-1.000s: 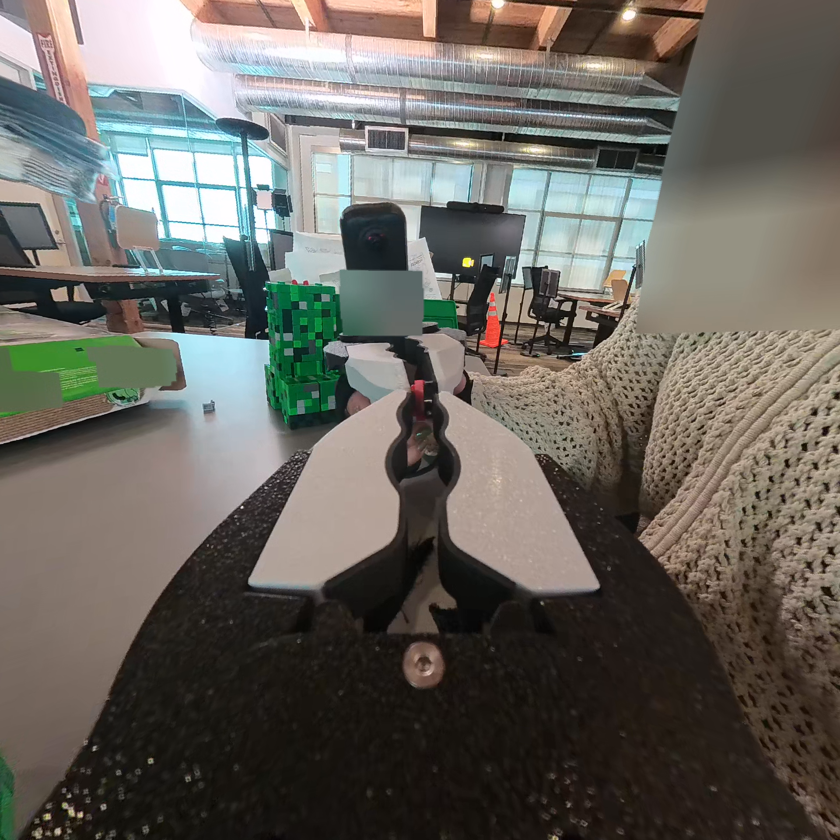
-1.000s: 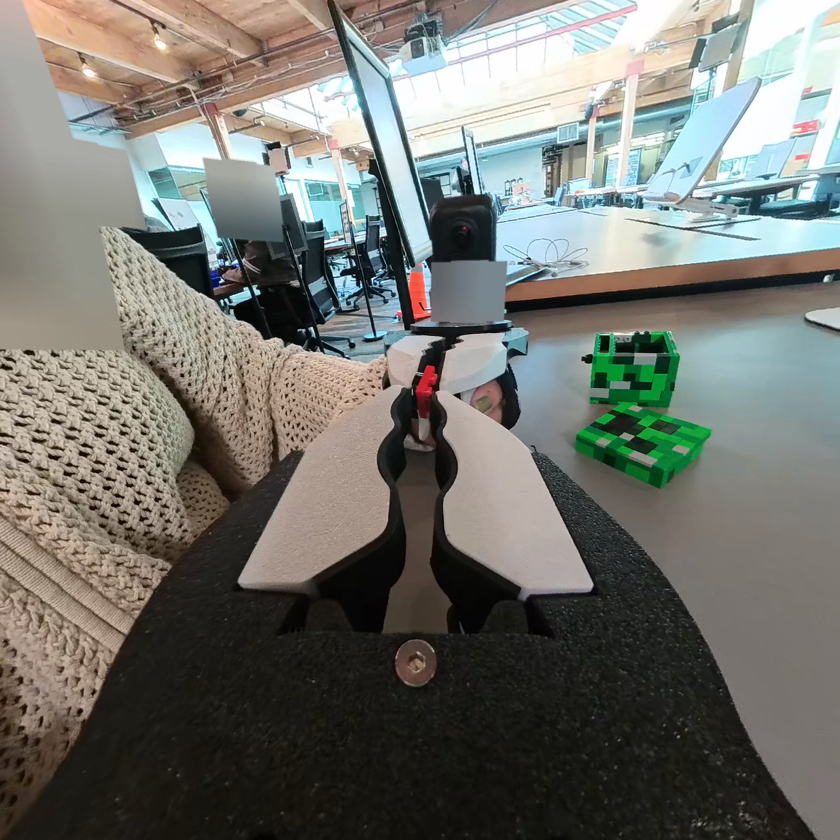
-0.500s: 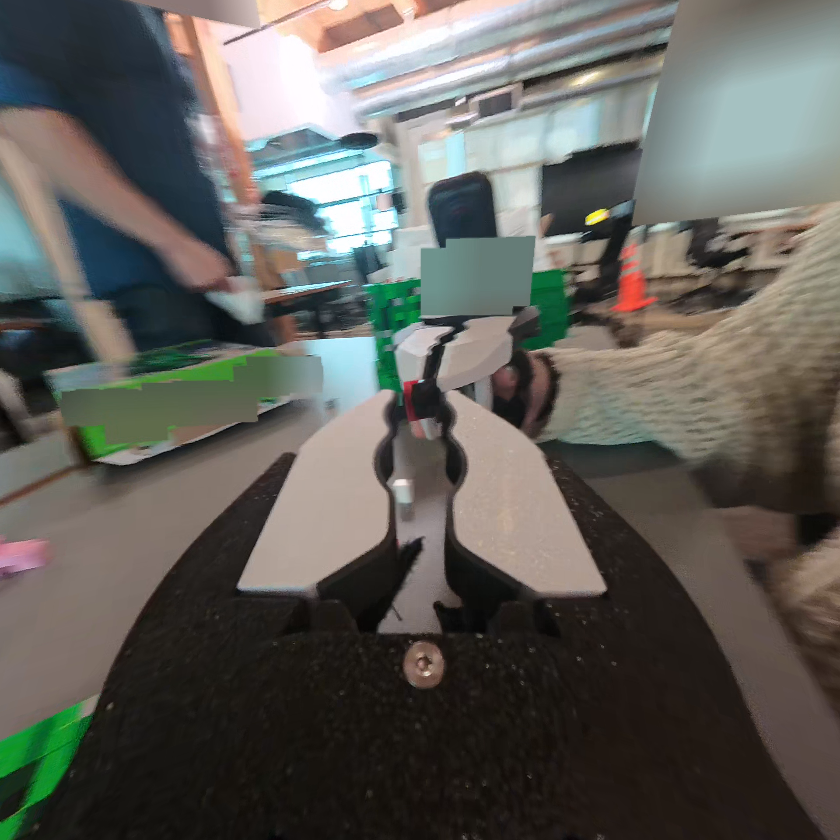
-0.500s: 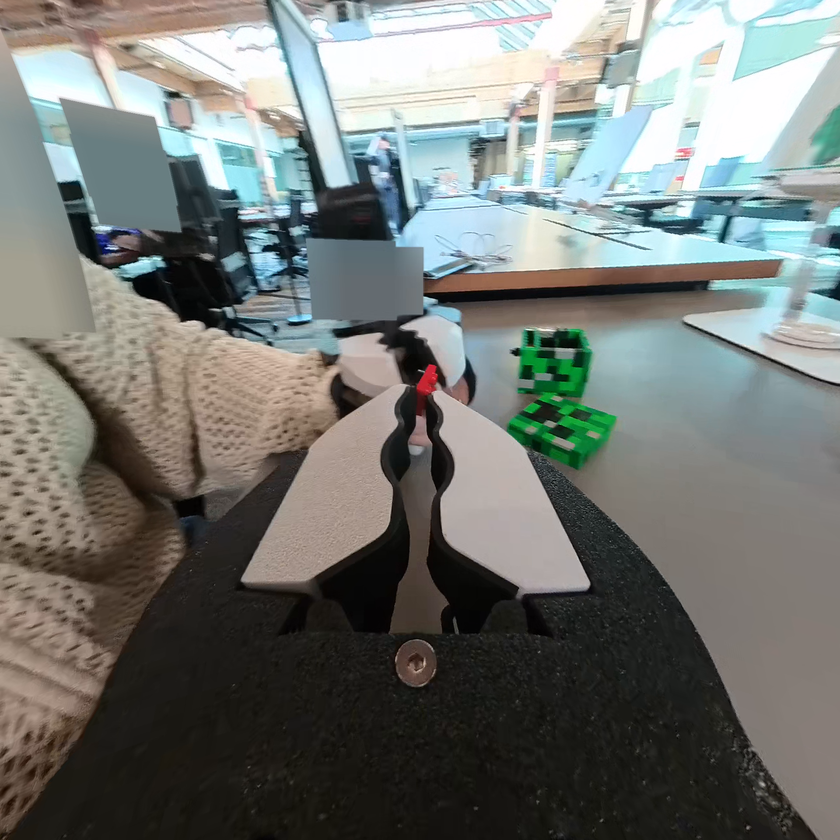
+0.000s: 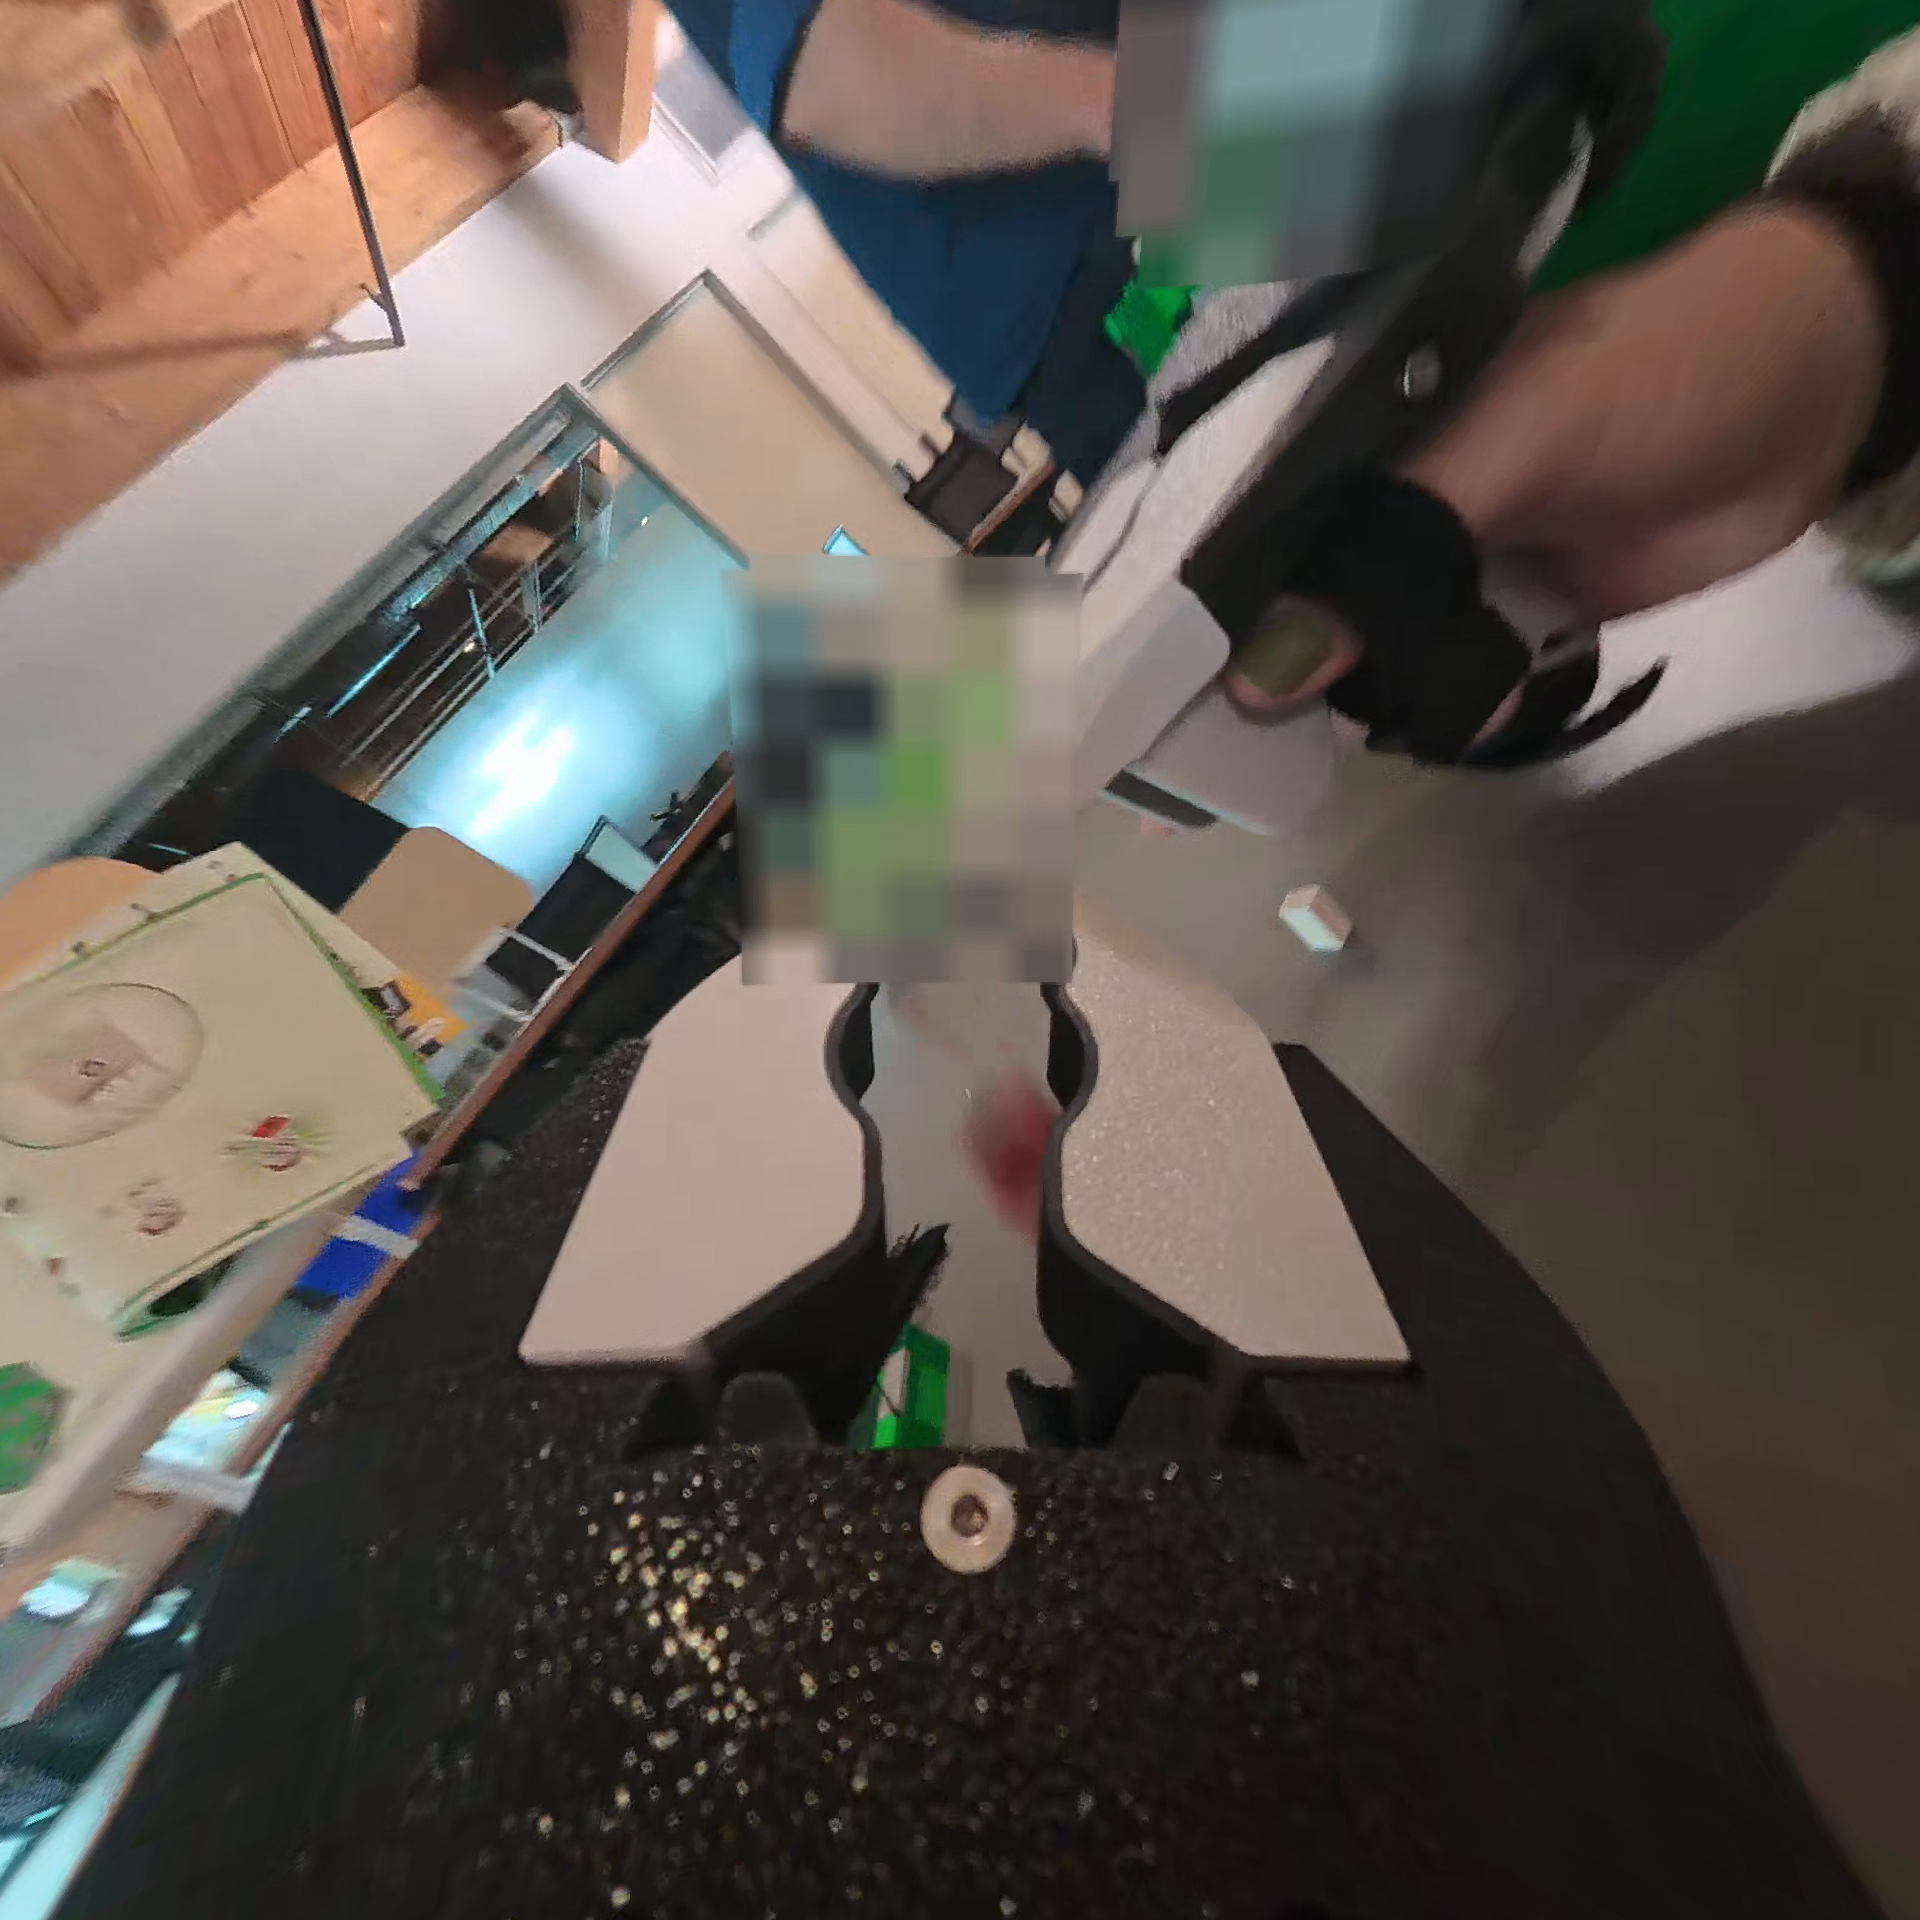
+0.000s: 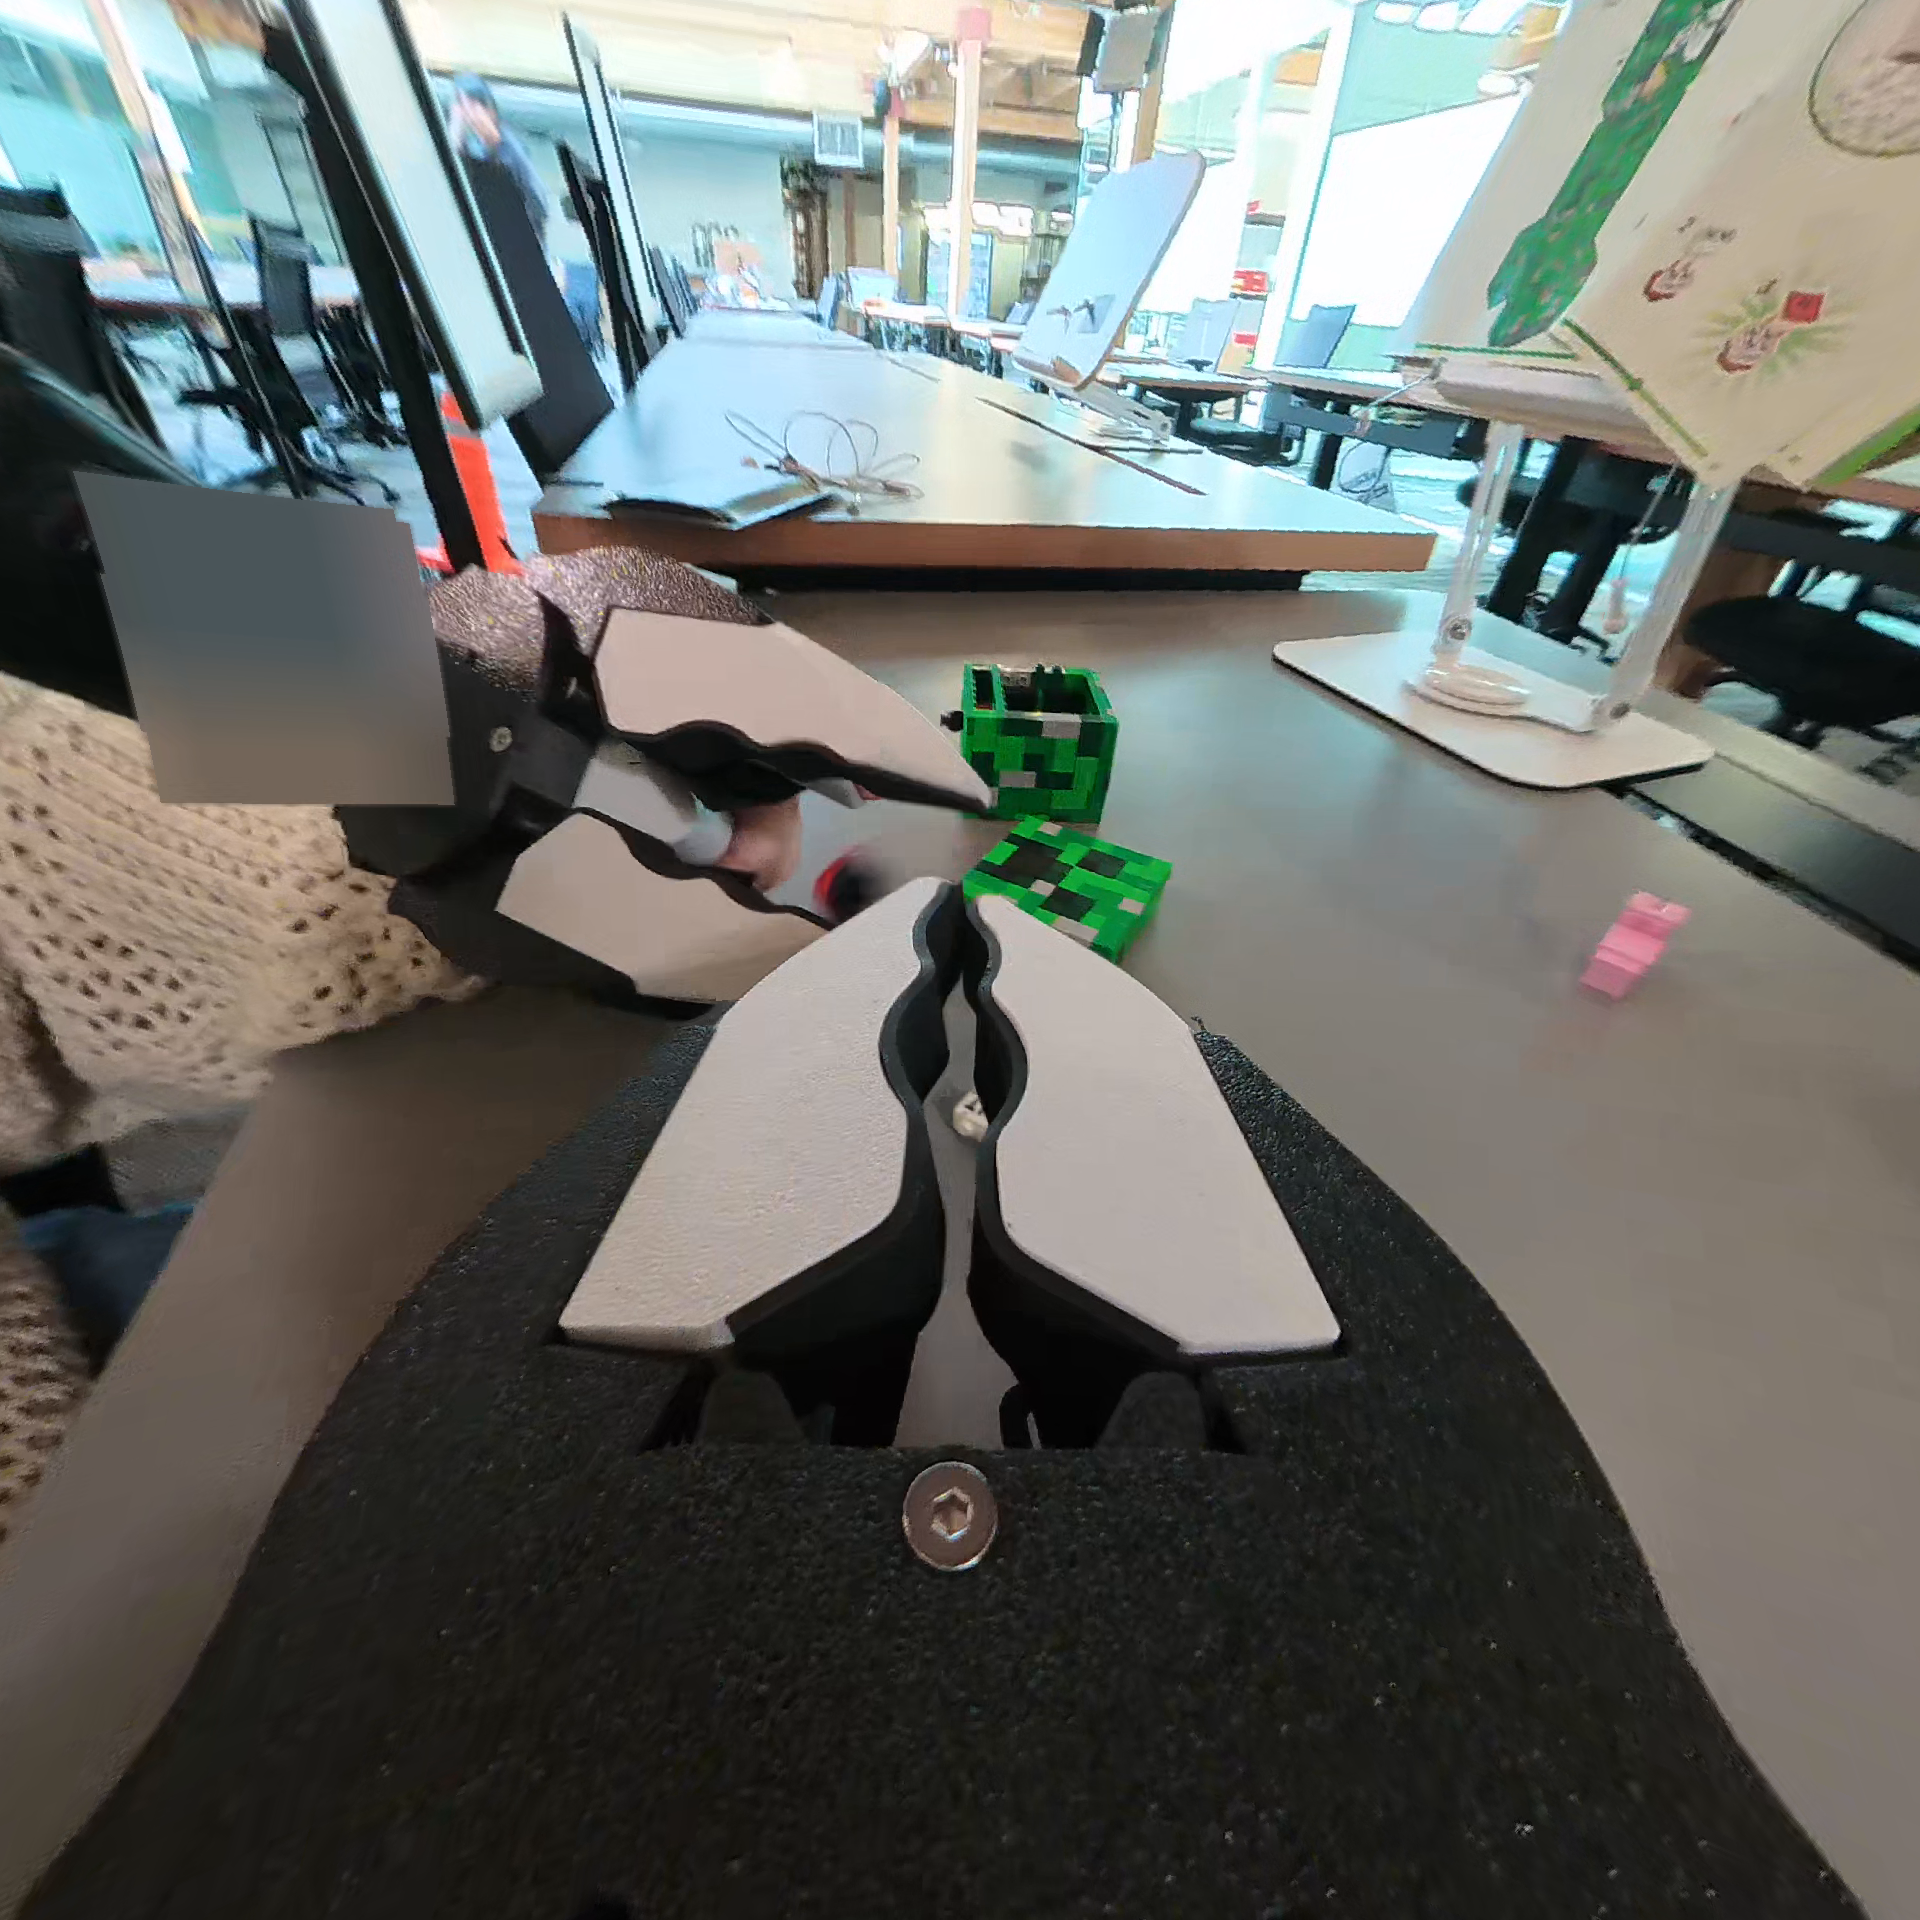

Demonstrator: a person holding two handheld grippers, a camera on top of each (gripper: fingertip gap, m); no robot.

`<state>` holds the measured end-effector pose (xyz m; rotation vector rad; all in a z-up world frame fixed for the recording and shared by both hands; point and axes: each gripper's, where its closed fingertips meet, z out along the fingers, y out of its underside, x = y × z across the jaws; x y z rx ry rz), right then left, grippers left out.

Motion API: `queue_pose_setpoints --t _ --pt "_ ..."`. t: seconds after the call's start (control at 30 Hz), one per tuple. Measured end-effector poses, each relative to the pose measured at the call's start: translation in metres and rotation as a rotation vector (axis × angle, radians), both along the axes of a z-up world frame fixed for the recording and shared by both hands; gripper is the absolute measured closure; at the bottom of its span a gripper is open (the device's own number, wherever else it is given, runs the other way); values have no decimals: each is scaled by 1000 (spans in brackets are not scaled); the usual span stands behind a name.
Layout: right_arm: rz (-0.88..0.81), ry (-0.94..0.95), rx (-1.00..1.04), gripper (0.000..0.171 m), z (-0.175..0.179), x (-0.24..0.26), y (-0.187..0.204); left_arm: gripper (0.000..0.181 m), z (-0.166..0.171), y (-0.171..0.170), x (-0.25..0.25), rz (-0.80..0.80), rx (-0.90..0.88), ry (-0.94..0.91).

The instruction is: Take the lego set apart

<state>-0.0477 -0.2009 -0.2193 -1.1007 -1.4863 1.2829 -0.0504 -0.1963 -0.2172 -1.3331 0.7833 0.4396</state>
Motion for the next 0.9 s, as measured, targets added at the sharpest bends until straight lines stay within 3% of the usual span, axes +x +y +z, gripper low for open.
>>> queue_pose_setpoints --t 0.23,0.53,0.7,0.77,0.9 --pt "-26 -50 30 171 -10 -2 3 152 -8 7 -8 44 -62 -17" --pt "-276 -10 22 171 -4 4 47 153 3 10 -54 126 -107 -379" --pt "-357 45 71 171 2 8 57 154 22 22 -118 292 -168 -458" --pt "-371 46 97 171 1 7 57 155 22 42 -143 302 -340 -519" --pt "-375 8 166 171 -5 3 54 163 -11 87 -188 386 -827 -644"
